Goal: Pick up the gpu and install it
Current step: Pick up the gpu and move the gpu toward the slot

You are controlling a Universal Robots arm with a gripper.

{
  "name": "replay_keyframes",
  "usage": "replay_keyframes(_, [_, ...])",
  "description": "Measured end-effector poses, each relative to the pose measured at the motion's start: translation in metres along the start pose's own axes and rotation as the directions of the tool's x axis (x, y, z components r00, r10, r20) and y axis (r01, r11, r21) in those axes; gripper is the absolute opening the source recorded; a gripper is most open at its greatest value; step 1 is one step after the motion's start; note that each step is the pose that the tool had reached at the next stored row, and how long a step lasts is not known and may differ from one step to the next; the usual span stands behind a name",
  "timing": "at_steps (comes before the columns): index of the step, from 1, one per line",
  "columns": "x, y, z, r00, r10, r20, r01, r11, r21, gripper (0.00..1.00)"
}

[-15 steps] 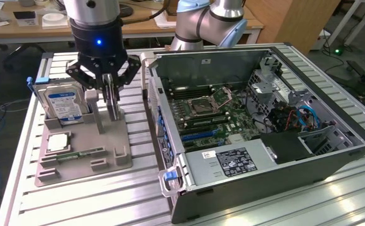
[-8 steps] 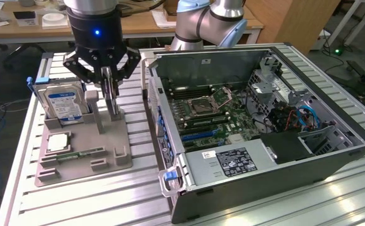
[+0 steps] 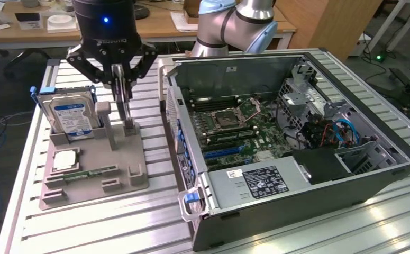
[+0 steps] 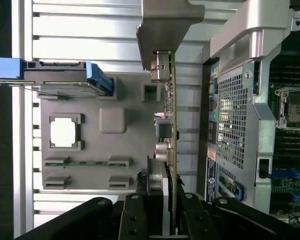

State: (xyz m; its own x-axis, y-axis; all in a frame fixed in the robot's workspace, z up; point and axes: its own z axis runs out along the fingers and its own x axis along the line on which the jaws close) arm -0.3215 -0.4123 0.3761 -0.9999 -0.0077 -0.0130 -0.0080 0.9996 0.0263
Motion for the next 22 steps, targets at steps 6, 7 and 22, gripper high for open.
replay_keyframes(6, [0.000, 0.0003, -0.0132, 1.0000, 0.000, 0.0001, 0.000, 1.0000, -0.0005, 0.28])
replay_keyframes(7, [0.000, 0.0004, -0.0155, 1.0000, 0.000, 0.0000, 0.000, 1.0000, -0.0005, 0.28])
replay_keyframes(22, [-0.001, 0.0014, -0.0548, 1.0000, 0.000, -0.0001, 0.000, 1.0000, -0.0007, 0.28])
